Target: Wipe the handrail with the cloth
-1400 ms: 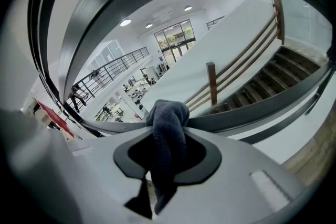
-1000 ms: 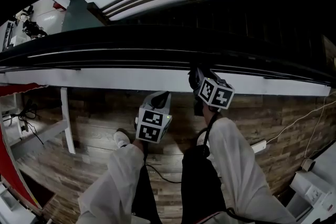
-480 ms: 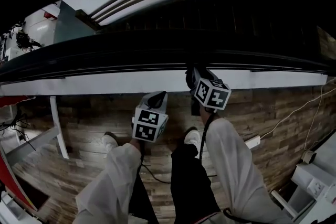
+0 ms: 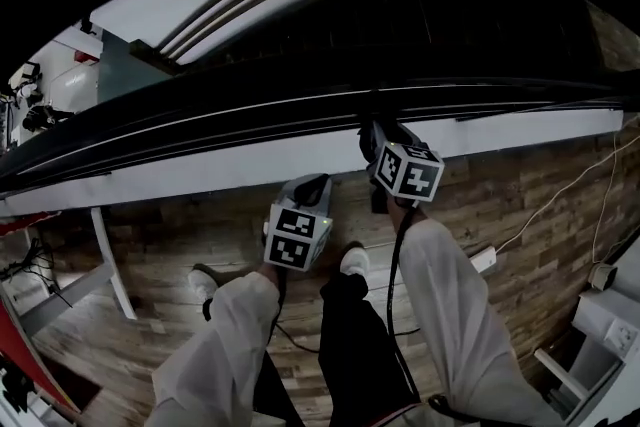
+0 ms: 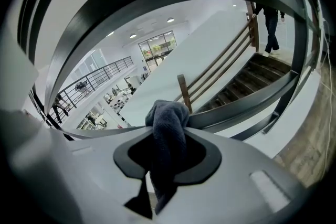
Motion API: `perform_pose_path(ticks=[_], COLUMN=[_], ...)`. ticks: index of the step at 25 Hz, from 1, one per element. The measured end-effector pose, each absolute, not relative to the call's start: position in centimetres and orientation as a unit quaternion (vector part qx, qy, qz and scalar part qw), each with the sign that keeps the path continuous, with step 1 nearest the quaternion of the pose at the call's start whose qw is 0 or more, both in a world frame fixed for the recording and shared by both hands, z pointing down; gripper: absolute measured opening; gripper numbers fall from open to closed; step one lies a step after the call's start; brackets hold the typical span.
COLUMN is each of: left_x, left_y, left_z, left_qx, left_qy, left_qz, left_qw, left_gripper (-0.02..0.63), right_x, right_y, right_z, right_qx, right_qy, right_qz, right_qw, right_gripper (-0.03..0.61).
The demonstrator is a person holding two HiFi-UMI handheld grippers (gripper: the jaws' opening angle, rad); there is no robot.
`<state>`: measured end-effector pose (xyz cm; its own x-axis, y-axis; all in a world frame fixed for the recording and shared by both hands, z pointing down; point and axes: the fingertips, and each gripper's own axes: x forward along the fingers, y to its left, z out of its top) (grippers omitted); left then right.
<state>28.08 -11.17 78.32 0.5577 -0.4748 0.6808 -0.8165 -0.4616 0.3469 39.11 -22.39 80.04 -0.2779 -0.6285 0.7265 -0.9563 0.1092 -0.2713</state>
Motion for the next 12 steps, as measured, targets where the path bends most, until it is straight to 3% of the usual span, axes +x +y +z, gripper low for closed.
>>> perform_pose_path(ticks=[12], left_x=[37.3], left_y=[-12.5], left_z=[77.9], left_qx=[0.831], left_qy=[-0.370], left_qz=[0.252], left_qw=[0.331], left_gripper=[0.003], right_x=[48.8], right_y=[-24.3], right_z=[79.8], right_qx=[0.586], right_qy=[-0.698], right_qz=[0.355], right_qw=[0.210], right_gripper=[0.084])
